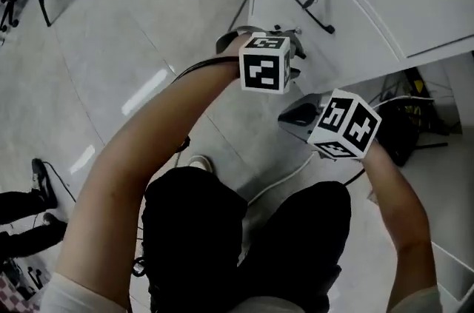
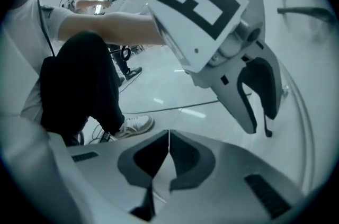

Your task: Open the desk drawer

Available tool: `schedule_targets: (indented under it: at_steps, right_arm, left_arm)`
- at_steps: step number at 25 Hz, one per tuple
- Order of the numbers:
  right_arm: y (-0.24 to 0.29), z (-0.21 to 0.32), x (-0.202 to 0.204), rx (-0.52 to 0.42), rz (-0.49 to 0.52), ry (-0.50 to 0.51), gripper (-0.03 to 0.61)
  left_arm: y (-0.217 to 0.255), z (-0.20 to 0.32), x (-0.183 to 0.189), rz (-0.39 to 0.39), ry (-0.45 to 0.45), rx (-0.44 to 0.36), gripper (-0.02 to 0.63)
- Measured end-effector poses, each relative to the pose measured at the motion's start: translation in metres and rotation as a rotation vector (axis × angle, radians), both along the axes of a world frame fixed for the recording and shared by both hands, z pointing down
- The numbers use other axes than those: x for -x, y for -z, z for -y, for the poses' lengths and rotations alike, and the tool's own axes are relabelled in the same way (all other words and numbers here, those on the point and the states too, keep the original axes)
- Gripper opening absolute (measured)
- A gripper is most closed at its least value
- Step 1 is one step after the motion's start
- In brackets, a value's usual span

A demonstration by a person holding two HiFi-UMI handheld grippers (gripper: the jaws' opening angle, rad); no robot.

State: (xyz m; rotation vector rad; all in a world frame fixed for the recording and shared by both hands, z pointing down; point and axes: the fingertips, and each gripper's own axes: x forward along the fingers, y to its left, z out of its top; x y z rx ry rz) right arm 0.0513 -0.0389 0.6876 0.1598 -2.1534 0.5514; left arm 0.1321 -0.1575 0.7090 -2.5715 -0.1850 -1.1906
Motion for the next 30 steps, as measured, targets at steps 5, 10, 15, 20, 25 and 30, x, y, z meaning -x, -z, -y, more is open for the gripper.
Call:
schedule_targets:
  at_steps: [5,10,15,20,25,30]
  right_arm:
    - [-0.031,-0.012,-0.001,0.010,0.007,0.042,0.015]
    - [-0.043,-0.024,0.001,0.029,0.026,0.064,0.015]
    - [-0.048,-0.028,0.008,0.034,0.050,0.106,0.016]
    - [-0.053,-0.028,0.012,0.042,0.077,0.099,0.015]
    - [-0.051,-0.030,0.018,0.033,0.076,0.116,0.016]
    - [-0.048,-0.035,0.016,0.029,0.075,0.114,0.016]
  left_arm:
    - [-0.021,0.008,-0.004,0.026,0.007,-0.032,0.149]
    - [-0.032,0.009,-0.002,0.083,-0.027,-0.089,0.143]
    - [-0.035,0.010,-0.007,0.129,-0.097,-0.156,0.112]
    - [-0.035,0.012,-0.014,0.102,-0.088,-0.279,0.113]
    - [-0.042,0.019,-0.016,0.111,-0.034,-0.356,0.114]
    - [-0.053,0.023,-0.017,0.164,0.005,-0.419,0.116]
